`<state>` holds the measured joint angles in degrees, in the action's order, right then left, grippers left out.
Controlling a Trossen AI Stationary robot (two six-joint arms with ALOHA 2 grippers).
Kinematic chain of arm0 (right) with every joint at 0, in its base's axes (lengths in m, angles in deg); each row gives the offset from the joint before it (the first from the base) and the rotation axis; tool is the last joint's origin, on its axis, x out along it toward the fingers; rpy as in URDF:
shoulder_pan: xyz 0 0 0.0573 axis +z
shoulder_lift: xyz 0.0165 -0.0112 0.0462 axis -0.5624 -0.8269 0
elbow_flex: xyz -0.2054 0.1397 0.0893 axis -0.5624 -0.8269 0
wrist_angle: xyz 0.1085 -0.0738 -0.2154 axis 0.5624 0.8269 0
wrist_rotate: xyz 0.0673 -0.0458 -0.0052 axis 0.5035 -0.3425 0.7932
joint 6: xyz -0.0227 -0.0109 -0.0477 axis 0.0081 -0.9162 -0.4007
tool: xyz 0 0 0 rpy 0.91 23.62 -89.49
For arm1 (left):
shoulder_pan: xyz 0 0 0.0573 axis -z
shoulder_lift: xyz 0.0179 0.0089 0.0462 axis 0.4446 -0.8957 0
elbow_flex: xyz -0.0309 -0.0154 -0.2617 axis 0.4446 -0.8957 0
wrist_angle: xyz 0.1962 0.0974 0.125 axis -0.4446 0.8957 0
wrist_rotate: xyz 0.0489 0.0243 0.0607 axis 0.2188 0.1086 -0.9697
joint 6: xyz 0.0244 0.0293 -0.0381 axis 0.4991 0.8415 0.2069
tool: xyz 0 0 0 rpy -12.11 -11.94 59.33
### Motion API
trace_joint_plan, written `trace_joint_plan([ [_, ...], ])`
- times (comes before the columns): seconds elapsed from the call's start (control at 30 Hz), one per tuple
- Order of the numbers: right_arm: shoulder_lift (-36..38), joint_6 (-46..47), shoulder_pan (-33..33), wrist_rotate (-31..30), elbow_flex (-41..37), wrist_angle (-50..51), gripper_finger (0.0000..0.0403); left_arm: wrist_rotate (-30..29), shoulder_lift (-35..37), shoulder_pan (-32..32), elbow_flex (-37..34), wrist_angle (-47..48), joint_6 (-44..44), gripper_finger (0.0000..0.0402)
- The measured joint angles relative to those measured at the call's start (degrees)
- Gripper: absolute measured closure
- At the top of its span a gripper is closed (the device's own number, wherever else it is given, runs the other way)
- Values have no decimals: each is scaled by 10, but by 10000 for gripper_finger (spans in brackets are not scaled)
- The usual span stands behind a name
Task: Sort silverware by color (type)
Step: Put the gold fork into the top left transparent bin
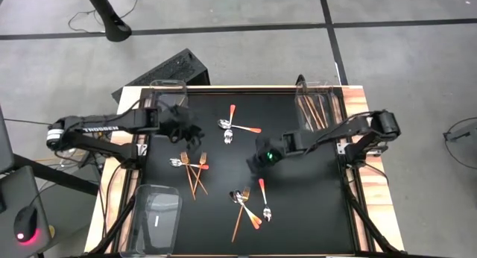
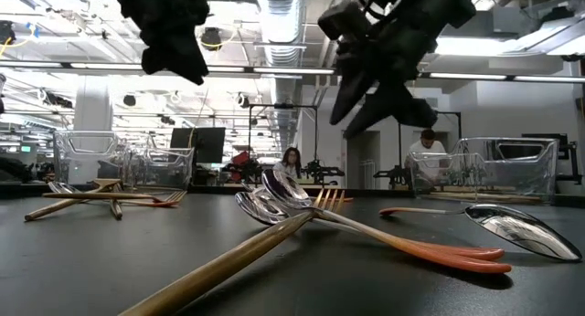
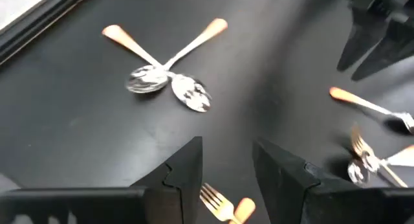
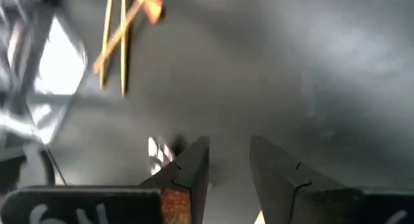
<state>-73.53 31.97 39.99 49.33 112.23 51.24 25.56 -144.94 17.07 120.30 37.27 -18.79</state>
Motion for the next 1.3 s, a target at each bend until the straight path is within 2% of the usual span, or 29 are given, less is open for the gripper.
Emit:
trace_joint_plan([
  [0.07,-23,-9,25,3,-1,-22,268,-11,0,24,-1,-3,0,281],
  [0.17,-66,-83,57,2,0,-76,268,-18,0,50,-11,-1,0,281],
  [0.4,-126,-84,73,9,0,-153,269,-12,0,89,-29,4,-32,281],
  [0.67,-136,-79,87,19,0,-152,269,-34,0,122,-29,5,-46,281],
  [1.07,-139,-88,87,59,0,-134,291,-69,0,124,-29,3,-55,281],
  [1.2,-139,-102,84,59,0,-134,314,-77,0,124,-29,2,-55,281],
  [1.3,-139,-109,79,59,0,-134,358,-78,0,124,-29,2,-55,281],
])
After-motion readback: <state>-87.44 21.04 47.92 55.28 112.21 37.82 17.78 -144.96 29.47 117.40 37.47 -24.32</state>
